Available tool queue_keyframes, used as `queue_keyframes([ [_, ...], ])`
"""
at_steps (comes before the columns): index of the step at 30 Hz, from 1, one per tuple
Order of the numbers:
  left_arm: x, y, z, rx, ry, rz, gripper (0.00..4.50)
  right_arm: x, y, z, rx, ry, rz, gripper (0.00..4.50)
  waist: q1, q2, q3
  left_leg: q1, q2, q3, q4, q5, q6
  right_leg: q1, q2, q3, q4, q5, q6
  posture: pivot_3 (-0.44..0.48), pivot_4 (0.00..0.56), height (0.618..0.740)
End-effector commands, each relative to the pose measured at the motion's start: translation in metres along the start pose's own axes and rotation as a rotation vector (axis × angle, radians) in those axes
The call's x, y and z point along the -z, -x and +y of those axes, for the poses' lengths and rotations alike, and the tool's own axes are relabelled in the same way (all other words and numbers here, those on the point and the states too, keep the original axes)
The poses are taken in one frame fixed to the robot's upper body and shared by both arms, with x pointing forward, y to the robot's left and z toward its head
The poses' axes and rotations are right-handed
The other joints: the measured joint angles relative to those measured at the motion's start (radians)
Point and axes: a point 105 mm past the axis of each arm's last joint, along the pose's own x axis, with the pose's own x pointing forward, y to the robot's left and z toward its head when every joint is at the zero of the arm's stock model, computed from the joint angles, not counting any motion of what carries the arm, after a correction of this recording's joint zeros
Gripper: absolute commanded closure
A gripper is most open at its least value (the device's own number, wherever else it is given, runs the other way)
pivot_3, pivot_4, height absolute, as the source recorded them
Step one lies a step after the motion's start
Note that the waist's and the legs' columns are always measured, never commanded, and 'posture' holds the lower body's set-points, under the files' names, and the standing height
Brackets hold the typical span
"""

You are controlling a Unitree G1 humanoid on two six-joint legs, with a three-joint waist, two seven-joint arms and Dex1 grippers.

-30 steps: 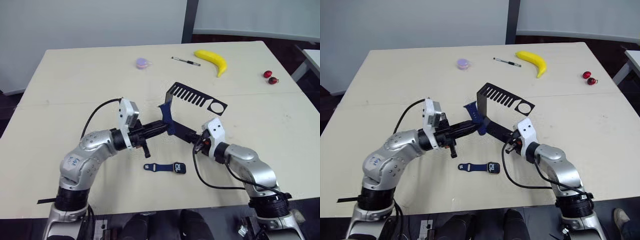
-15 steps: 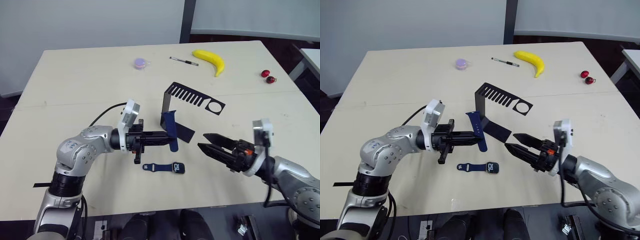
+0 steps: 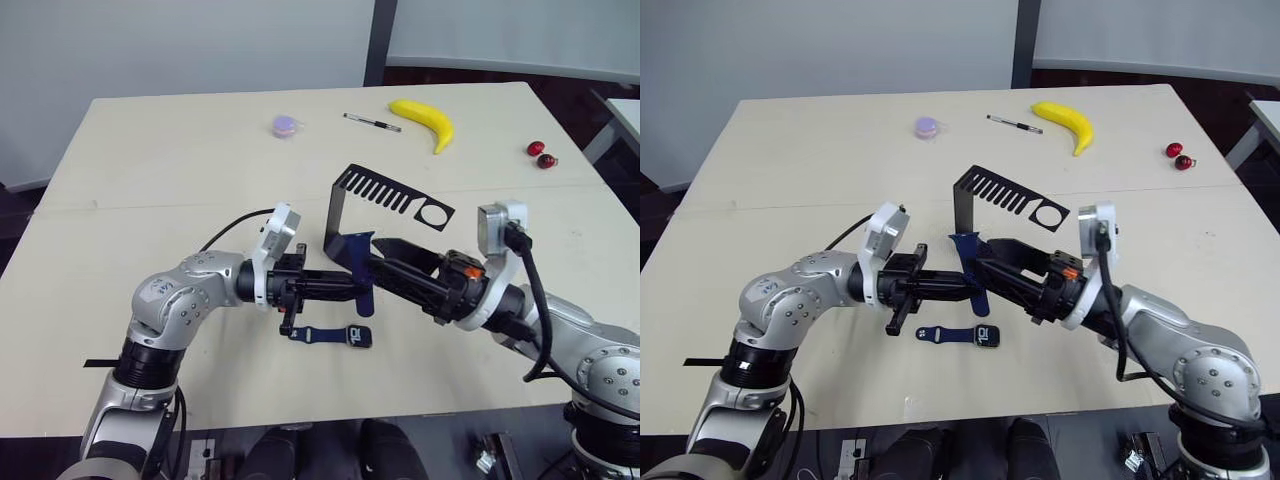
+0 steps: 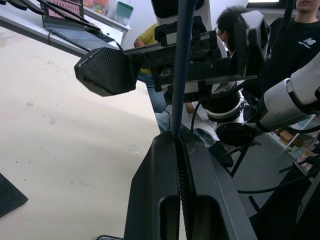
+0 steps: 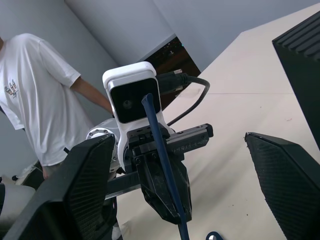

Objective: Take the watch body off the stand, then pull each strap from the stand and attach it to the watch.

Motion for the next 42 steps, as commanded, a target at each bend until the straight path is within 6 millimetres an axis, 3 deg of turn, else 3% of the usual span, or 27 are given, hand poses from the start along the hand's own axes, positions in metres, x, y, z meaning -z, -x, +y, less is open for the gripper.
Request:
queue_keyframes([
  [1, -0.0057, -0.0039, -0.0046, 0.026, -0.038, -0.001, 4.5, -0.0025, -0.004, 0.0093, -0.027, 0.064, 0.007, 1.34, 0.0, 0.0, 0.0, 0.0, 0.0, 0.0, 0.0, 0.0, 0.0, 0.0, 0.0, 0.0, 0.0, 0.0, 0.0, 0.0, 0.15, 0.74],
  [17, -0.0035, -0.006, -0.0059, 0.026, -0.046, -0.002, 4.5, -0.0072, -0.0044, 0.011, -0.051, 0.081, -0.018, 1.34, 0.0, 0.0, 0.0, 0.0, 0.0, 0.0, 0.0, 0.0, 0.0, 0.0, 0.0, 0.0, 0.0, 0.0, 0.0, 0.0, 0.15, 0.74],
  [20, -0.0032, -0.0063, -0.0054, 0.024, -0.049, -0.003, 4.5, -0.0071, -0.0044, 0.0112, -0.055, 0.08, -0.018, 2.63, 0.0, 0.0, 0.0, 0.0, 0.0, 0.0, 0.0, 0.0, 0.0, 0.0, 0.0, 0.0, 0.0, 0.0, 0.0, 0.0, 0.15, 0.74],
  [36, -0.0027, -0.007, -0.0047, 0.017, -0.055, -0.008, 4.5, -0.0086, -0.0048, 0.0101, -0.057, 0.072, -0.033, 2.63, 0.0, 0.0, 0.0, 0.0, 0.0, 0.0, 0.0, 0.0, 0.0, 0.0, 0.0, 0.0, 0.0, 0.0, 0.0, 0.0, 0.15, 0.74],
  [40, -0.0026, -0.0076, -0.0048, 0.018, -0.056, -0.007, 4.5, -0.0084, -0.0049, 0.0097, -0.056, 0.068, -0.037, 4.48, 0.0, 0.0, 0.0, 0.0, 0.0, 0.0, 0.0, 0.0, 0.0, 0.0, 0.0, 0.0, 0.0, 0.0, 0.0, 0.0, 0.15, 0.74],
  [42, -0.0025, -0.0078, -0.0048, 0.018, -0.057, -0.007, 4.5, -0.0084, -0.0048, 0.0096, -0.055, 0.068, -0.038, 4.48, 0.0, 0.0, 0.0, 0.0, 0.0, 0.0, 0.0, 0.0, 0.0, 0.0, 0.0, 0.0, 0.0, 0.0, 0.0, 0.0, 0.15, 0.74],
])
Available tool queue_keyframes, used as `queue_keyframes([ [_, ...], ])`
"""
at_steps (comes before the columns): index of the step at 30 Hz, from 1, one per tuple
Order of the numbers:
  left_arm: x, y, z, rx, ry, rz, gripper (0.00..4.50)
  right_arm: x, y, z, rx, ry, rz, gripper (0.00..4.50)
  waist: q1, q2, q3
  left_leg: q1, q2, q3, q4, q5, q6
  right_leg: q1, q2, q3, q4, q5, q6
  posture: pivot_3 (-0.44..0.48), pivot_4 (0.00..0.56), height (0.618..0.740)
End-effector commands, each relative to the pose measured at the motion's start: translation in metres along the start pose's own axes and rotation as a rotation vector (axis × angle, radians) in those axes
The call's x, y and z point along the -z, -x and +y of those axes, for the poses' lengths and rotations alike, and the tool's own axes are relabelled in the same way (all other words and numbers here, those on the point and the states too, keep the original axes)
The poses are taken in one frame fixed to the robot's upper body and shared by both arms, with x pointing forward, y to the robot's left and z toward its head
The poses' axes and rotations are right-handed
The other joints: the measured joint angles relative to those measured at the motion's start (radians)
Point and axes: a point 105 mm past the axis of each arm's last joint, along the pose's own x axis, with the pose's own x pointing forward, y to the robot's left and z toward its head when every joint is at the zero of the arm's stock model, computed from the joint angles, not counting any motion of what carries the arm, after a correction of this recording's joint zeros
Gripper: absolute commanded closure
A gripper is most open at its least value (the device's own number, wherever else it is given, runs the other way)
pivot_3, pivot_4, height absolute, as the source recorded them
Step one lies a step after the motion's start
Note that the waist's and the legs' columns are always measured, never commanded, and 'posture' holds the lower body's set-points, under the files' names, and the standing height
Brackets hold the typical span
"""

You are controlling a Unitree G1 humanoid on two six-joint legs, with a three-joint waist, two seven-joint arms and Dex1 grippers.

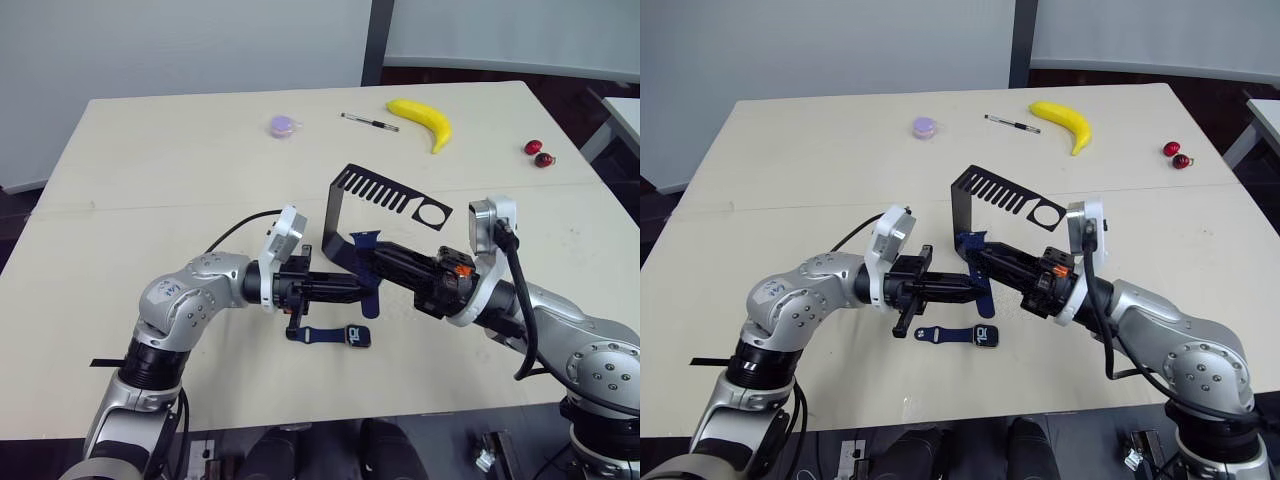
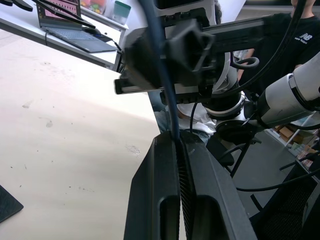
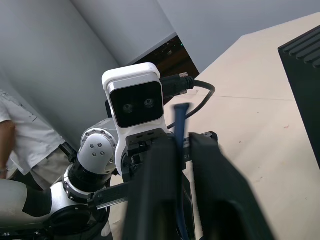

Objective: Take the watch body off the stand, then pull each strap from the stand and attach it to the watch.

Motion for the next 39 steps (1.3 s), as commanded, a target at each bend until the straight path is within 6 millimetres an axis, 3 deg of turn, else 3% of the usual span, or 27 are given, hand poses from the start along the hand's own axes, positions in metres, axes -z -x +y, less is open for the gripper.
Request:
queue_keyframes([
  [1, -0.004, -0.003, -0.006, 0.02, -0.04, -0.007, 4.5, -0.007, 0.0, 0.008, -0.041, 0.022, -0.034, 4.48, 0.0, 0.0, 0.0, 0.0, 0.0, 0.0, 0.0, 0.0, 0.0, 0.0, 0.0, 0.0, 0.0, 0.0, 0.0, 0.0, 0.15, 0.74],
  [8, -0.002, -0.002, -0.005, 0.012, -0.036, 0.016, 4.5, -0.006, 0.001, 0.01, -0.051, 0.021, -0.028, 4.48, 0.0, 0.0, 0.0, 0.0, 0.0, 0.0, 0.0, 0.0, 0.0, 0.0, 0.0, 0.0, 0.0, 0.0, 0.0, 0.0, 0.15, 0.74],
  [12, 0.005, 0.01, -0.01, 0.012, -0.115, 0.132, 3.19, -0.003, 0.007, 0.013, -0.054, 0.054, 0.022, 4.5, -0.002, 0.0, 0.0, 0.0, 0.0, 0.0, 0.0, 0.0, 0.0, 0.0, 0.0, 0.0, 0.0, 0.0, 0.0, 0.0, 0.15, 0.74],
  [18, 0.032, 0.031, -0.002, -0.086, -0.332, 0.385, 0.13, 0.016, 0.035, 0.009, -0.019, 0.202, 0.285, 4.5, 0.004, 0.0, 0.0, -0.001, 0.0, 0.0, -0.001, 0.0, 0.0, 0.001, 0.0, 0.0, -0.006, 0.0, 0.0, 0.0, 0.15, 0.74],
  [25, 0.063, 0.027, 0.015, -0.2, -0.47, 0.508, 0.06, 0.039, 0.071, -0.009, 0.029, 0.411, 0.586, 4.5, 0.009, 0.0, 0.001, -0.001, 0.0, 0.001, -0.001, -0.001, 0.001, 0.002, -0.001, 0.0, -0.008, 0.001, 0.001, 0.0, 0.15, 0.74],
  [31, 0.081, 0.012, 0.019, -0.245, -0.473, 0.516, 0.06, 0.042, 0.085, -0.017, 0.067, 0.439, 0.632, 4.5, 0.007, 0.0, 0.001, -0.001, 0.0, 0.001, -0.001, -0.001, 0.001, 0.002, 0.0, 0.0, -0.008, 0.001, 0.001, 0.0, 0.15, 0.74],
  [39, 0.091, -0.003, 0.028, -0.296, -0.473, 0.518, 0.06, 0.046, 0.09, -0.015, 0.101, 0.446, 0.629, 4.5, 0.013, -0.001, 0.001, -0.001, 0.0, 0.001, 0.0, -0.001, 0.001, 0.002, 0.0, 0.0, -0.007, 0.001, 0.001, 0.0, 0.15, 0.74],
])
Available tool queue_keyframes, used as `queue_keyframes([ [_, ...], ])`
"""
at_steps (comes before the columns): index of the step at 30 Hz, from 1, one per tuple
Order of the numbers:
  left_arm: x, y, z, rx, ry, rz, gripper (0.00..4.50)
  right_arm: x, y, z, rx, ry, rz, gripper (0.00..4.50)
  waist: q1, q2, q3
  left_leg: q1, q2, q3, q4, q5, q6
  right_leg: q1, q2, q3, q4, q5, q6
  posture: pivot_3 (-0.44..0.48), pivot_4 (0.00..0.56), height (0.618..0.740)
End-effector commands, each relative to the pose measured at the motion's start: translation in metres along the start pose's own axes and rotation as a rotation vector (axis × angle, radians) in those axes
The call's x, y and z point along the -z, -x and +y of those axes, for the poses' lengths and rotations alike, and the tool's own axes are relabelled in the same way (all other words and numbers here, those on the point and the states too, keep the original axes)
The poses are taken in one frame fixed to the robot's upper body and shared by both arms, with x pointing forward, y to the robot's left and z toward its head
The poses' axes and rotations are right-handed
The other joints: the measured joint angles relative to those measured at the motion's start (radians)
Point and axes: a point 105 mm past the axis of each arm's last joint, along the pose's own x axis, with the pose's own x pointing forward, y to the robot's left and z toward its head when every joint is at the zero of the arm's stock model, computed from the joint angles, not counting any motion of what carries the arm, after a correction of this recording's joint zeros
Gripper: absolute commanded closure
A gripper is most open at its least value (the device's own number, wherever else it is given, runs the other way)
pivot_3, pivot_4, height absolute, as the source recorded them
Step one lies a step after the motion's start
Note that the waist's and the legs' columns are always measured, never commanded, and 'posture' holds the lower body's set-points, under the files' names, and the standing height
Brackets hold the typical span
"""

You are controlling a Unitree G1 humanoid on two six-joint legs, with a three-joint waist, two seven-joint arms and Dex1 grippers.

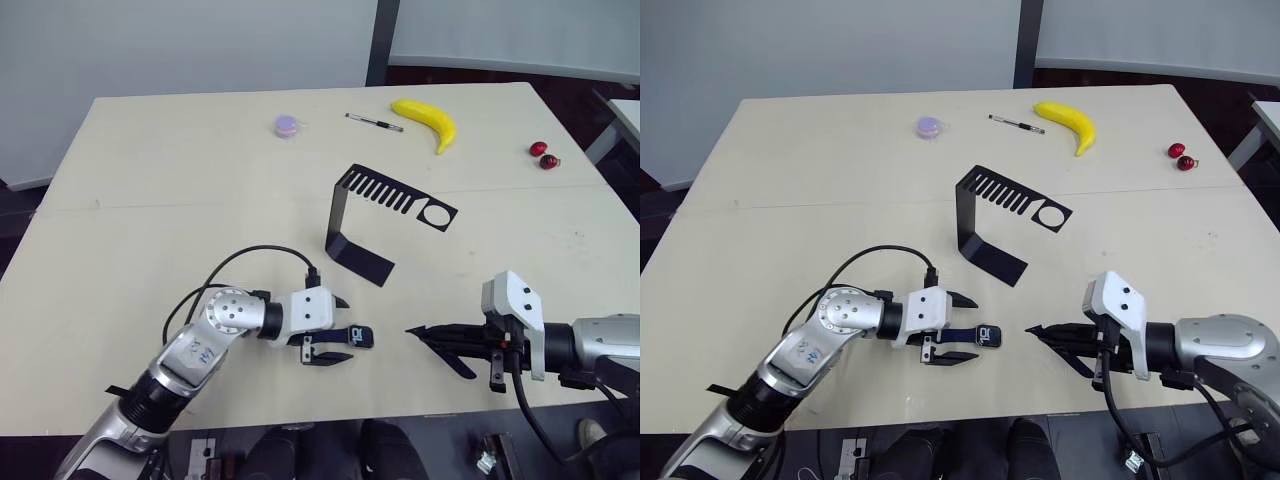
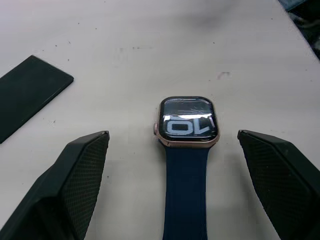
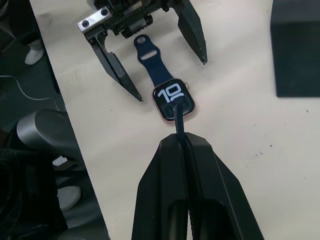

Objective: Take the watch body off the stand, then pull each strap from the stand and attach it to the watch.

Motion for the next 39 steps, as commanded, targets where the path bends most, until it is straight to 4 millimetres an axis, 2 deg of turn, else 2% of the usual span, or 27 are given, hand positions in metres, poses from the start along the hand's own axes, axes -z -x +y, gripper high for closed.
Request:
queue_keyframes([
  [1, -0.005, -0.005, -0.002, -0.011, -0.021, -0.011, 0.06, -0.009, 0.002, 0.006, 0.001, 0.042, -0.028, 4.5, 0.001, 0.0, 0.0, 0.0, 0.0, 0.0, 0.0, 0.0, 0.0, 0.0, 0.0, 0.0, 0.0, 0.0, 0.0, 0.0, 0.15, 0.74],
  [6, -0.006, -0.011, -0.003, -0.016, -0.004, -0.016, 0.06, -0.007, 0.002, 0.009, 0.012, 0.036, -0.031, 4.5, 0.009, 0.0, 0.0, 0.0, 0.0, 0.0, 0.0, 0.0, 0.0, 0.0, 0.0, 0.0, 0.0, 0.0, 0.0, 0.0, 0.15, 0.74],
  [9, -0.004, -0.013, -0.007, 0.003, -0.002, -0.002, 0.83, -0.007, 0.002, 0.009, 0.023, 0.031, -0.036, 4.5, 0.015, 0.0, 0.0, 0.0, 0.0, 0.0, 0.001, 0.0, 0.0, 0.0, 0.0, 0.0, 0.001, 0.0, 0.0, 0.0, 0.15, 0.74],
  [12, -0.002, -0.014, -0.007, 0.0, 0.002, 0.011, 2.32, -0.008, 0.002, 0.01, 0.027, 0.026, -0.042, 4.5, 0.018, 0.0, 0.0, 0.0, 0.0, 0.0, 0.001, 0.0, 0.0, 0.0, 0.0, 0.0, 0.001, 0.0, 0.0, 0.0, 0.15, 0.74],
  [27, -0.007, -0.016, -0.01, 0.014, 0.023, -0.006, 2.32, -0.008, 0.002, 0.009, 0.036, 0.013, -0.051, 4.5, 0.018, 0.0, 0.0, 0.0, 0.0, 0.0, 0.001, 0.0, 0.0, 0.0, 0.0, 0.0, 0.001, 0.0, 0.0, 0.0, 0.15, 0.74],
  [30, -0.007, -0.014, -0.008, 0.006, 0.014, 0.0, 1.49, -0.008, 0.002, 0.009, 0.037, 0.009, -0.053, 4.5, 0.018, 0.0, 0.0, 0.0, 0.0, 0.0, 0.001, 0.0, 0.0, 0.0, 0.0, 0.0, 0.001, 0.0, 0.0, 0.0, 0.15, 0.74],
  [33, -0.008, -0.014, -0.007, 0.001, 0.023, -0.002, 0.06, -0.008, 0.002, 0.009, 0.035, 0.005, -0.053, 4.5, 0.018, 0.0, 0.0, 0.0, 0.0, 0.0, 0.001, 0.0, 0.0, 0.0, 0.0, 0.0, 0.001, 0.0, 0.0, 0.0, 0.15, 0.74],
  [39, -0.007, -0.022, -0.009, -0.006, 0.04, -0.003, 0.06, -0.008, 0.002, 0.008, 0.036, 0.0, -0.053, 4.5, 0.018, 0.0, 0.0, 0.0, 0.0, 0.0, 0.002, 0.0, 0.0, 0.0, 0.0, 0.0, 0.002, 0.0, 0.0, 0.0, 0.15, 0.74],
])
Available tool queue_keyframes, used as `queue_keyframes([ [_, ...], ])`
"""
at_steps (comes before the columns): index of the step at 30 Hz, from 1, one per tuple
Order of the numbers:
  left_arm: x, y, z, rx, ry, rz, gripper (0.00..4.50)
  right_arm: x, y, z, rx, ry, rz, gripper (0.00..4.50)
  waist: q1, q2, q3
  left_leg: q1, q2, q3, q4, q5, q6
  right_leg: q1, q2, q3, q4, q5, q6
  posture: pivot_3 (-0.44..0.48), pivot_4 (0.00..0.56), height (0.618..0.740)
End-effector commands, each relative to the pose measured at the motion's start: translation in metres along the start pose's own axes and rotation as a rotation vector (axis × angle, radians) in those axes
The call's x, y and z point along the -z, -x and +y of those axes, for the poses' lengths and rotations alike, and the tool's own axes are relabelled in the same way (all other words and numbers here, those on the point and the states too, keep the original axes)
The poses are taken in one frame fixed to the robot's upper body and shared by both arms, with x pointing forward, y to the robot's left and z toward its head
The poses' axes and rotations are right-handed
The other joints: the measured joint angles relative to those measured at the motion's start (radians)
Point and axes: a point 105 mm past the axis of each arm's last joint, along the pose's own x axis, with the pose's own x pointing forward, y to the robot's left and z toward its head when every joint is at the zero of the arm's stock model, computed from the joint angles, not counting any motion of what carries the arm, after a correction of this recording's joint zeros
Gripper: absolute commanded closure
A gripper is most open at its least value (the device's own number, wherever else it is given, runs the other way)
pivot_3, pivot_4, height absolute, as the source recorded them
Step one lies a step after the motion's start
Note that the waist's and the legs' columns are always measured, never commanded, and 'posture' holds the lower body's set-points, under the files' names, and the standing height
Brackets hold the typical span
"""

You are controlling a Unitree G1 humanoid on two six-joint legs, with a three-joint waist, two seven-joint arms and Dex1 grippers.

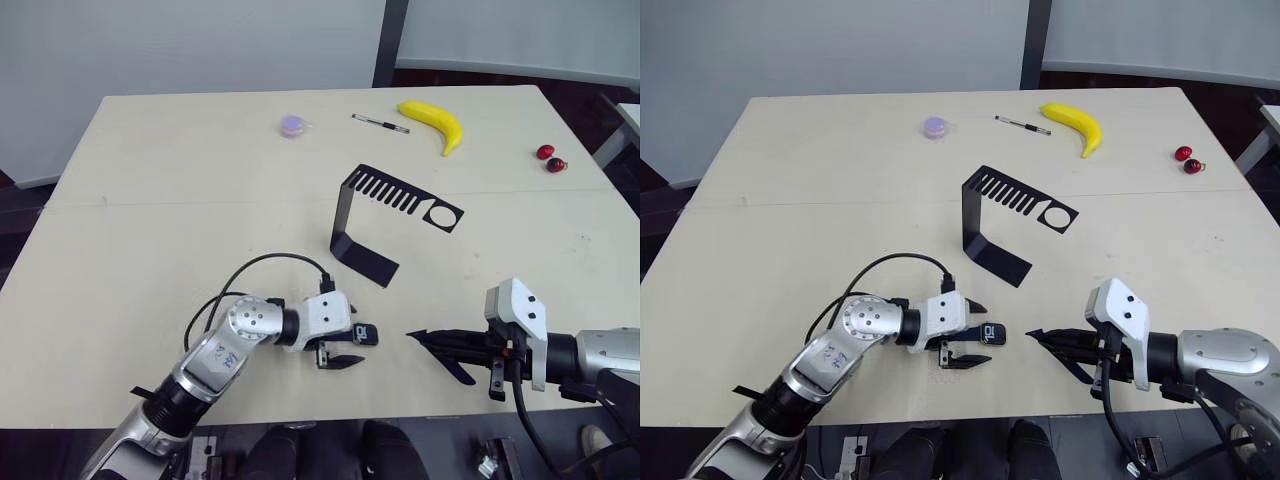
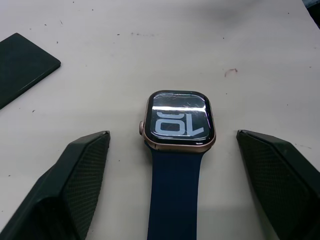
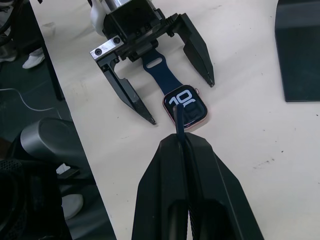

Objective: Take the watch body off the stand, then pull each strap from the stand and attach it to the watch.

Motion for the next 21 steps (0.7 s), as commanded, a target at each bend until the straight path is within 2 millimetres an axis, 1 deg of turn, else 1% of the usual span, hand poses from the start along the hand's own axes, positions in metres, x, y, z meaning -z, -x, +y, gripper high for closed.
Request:
queue_keyframes([
  [1, -0.006, -0.005, -0.003, -0.008, -0.012, -0.021, 0.06, -0.01, 0.003, 0.0, 0.02, 0.034, -0.028, 4.5, 0.0, 0.0, 0.0, 0.0, 0.0, 0.0, 0.0, 0.0, 0.0, 0.0, 0.0, 0.0, 0.0, 0.0, 0.0, 0.0, 0.15, 0.74],
  [7, -0.005, -0.008, -0.002, -0.018, -0.01, -0.018, 0.06, -0.011, 0.004, 0.0, 0.025, 0.034, -0.027, 4.5, 0.0, 0.0, 0.0, 0.0, 0.0, 0.0, 0.0, 0.0, 0.0, 0.0, 0.0, 0.0, 0.001, 0.0, 0.0, 0.0, 0.15, 0.74],
  [8, -0.006, -0.008, -0.002, -0.017, -0.004, -0.022, 0.56, -0.011, 0.004, 0.0, 0.026, 0.035, -0.027, 4.5, 0.0, 0.0, 0.0, 0.0, 0.0, 0.0, 0.0, 0.0, 0.0, 0.0, 0.0, 0.0, 0.001, 0.0, 0.0, 0.0, 0.15, 0.74],
  [9, -0.006, -0.008, -0.003, -0.014, -0.001, -0.025, 0.86, -0.011, 0.005, 0.0, 0.027, 0.035, -0.027, 4.5, 0.0, 0.0, 0.0, 0.0, 0.0, 0.0, 0.0, 0.0, 0.0, 0.0, 0.0, 0.0, 0.001, 0.0, 0.0, 0.0, 0.15, 0.74],
  [13, -0.006, -0.008, -0.002, -0.008, 0.022, -0.031, 2.87, -0.011, 0.005, -0.001, 0.034, 0.044, -0.026, 4.5, 0.0, 0.0, 0.0, 0.0, 0.0, 0.0, 0.0, 0.0, 0.0, 0.0, 0.0, 0.0, 0.001, 0.0, 0.0, 0.0, 0.15, 0.74],
  [17, -0.008, -0.002, 0.003, 0.004, 0.097, -0.05, 2.92, -0.014, 0.005, -0.001, 0.048, 0.079, -0.032, 4.5, 0.0, 0.0, 0.0, 0.0, 0.0, 0.0, 0.0, 0.0, 0.0, 0.0, 0.0, 0.0, 0.001, 0.0, 0.0, 0.0, 0.15, 0.74],
  [21, -0.018, 0.011, 0.009, 0.07, 0.305, -0.116, 2.92, -0.021, 0.003, -0.002, 0.063, 0.168, -0.035, 4.5, -0.001, 0.0, 0.0, 0.0, 0.0, 0.0, 0.001, 0.0, 0.0, 0.0, 0.0, 0.0, 0.002, 0.0, 0.0, 0.0, 0.15, 0.74],
])
